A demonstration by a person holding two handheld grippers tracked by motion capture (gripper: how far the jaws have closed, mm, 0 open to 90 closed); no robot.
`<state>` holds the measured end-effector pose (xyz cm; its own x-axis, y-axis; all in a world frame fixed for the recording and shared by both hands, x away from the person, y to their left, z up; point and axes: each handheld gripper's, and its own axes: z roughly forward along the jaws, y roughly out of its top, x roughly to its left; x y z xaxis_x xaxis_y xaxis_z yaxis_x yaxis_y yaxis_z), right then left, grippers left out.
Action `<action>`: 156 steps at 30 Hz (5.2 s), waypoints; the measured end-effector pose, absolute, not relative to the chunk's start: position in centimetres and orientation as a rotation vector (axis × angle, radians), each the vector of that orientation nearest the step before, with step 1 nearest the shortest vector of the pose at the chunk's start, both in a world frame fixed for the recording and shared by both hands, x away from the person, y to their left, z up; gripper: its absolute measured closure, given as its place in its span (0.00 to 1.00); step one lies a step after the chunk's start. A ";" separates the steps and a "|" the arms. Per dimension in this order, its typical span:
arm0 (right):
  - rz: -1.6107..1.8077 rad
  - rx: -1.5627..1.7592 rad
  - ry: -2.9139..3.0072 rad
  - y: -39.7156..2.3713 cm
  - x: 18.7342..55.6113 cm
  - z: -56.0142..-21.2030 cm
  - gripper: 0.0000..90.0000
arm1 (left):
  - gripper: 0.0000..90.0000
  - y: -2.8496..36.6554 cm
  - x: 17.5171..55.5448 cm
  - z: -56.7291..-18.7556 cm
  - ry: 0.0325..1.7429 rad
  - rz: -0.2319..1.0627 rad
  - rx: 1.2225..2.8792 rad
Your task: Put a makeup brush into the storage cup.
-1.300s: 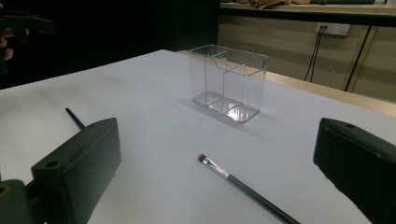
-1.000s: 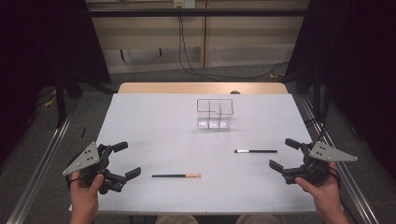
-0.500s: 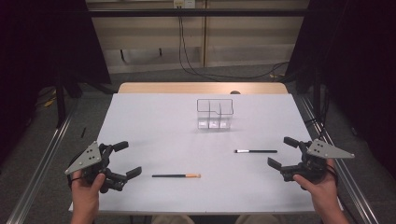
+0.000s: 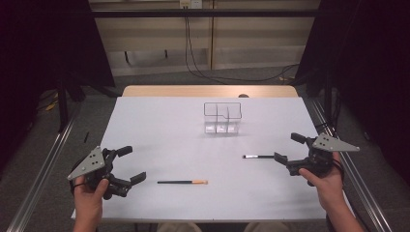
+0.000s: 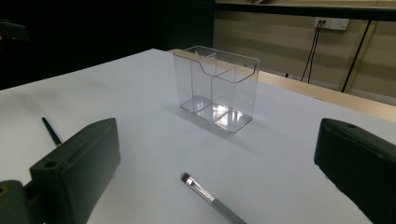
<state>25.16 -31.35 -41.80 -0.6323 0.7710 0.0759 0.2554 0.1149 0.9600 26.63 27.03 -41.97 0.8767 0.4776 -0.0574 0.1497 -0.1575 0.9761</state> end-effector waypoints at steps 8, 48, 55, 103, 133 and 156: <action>1.528 0.986 1.963 -30.8 26.6 -41.6 0.00 | 0.00 27.0 26.6 -42.0 0.486 0.312 1.731; 1.530 1.016 1.991 -28.7 33.2 -42.2 0.00 | 0.00 26.5 26.8 -42.2 0.474 0.313 1.752; 1.509 1.022 2.014 -28.9 33.8 -42.5 0.00 | 0.00 26.5 26.9 -42.4 0.472 0.310 1.758; 0.664 0.757 2.751 -26.4 37.1 -43.0 0.07 | 0.00 26.0 27.3 -43.0 0.482 0.260 1.789; 0.325 0.641 2.955 -26.9 37.4 -44.0 0.37 | 0.00 26.0 27.4 -42.9 0.480 0.264 1.795; 0.239 0.612 3.034 -27.4 37.1 -44.7 0.64 | 0.00 26.0 27.5 -43.1 0.479 0.258 1.805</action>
<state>37.06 -27.41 -44.75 -0.9216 0.3880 -0.0056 0.3823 0.9105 0.1578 27.49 26.01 -43.10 0.8911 0.4485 -0.0699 0.1882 -0.2249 0.9560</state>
